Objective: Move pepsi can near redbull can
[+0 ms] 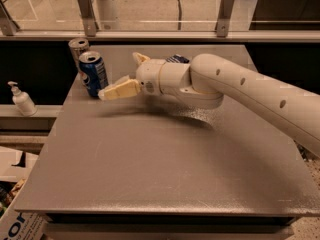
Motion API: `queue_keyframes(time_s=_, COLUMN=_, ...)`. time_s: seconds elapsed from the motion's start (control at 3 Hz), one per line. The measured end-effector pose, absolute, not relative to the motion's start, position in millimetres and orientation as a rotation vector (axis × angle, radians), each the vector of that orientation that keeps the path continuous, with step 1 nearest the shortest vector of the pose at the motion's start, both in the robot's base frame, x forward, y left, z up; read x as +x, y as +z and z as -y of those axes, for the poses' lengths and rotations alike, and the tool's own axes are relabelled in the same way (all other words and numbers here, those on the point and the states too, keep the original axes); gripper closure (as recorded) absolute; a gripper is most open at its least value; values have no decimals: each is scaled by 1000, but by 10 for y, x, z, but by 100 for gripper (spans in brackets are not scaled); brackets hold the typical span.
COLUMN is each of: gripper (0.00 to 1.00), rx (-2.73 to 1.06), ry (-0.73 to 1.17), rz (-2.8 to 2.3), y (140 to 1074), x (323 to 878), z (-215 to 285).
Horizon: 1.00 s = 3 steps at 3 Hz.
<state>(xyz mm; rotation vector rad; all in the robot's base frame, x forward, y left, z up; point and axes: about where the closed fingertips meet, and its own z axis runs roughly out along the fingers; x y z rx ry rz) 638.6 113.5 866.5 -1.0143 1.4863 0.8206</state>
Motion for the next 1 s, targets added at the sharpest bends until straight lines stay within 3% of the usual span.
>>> queue_keyframes(time_s=1.0, gripper=0, rx=-1048, ry=894, rz=-1375, y=8717, x=5978, z=-475)
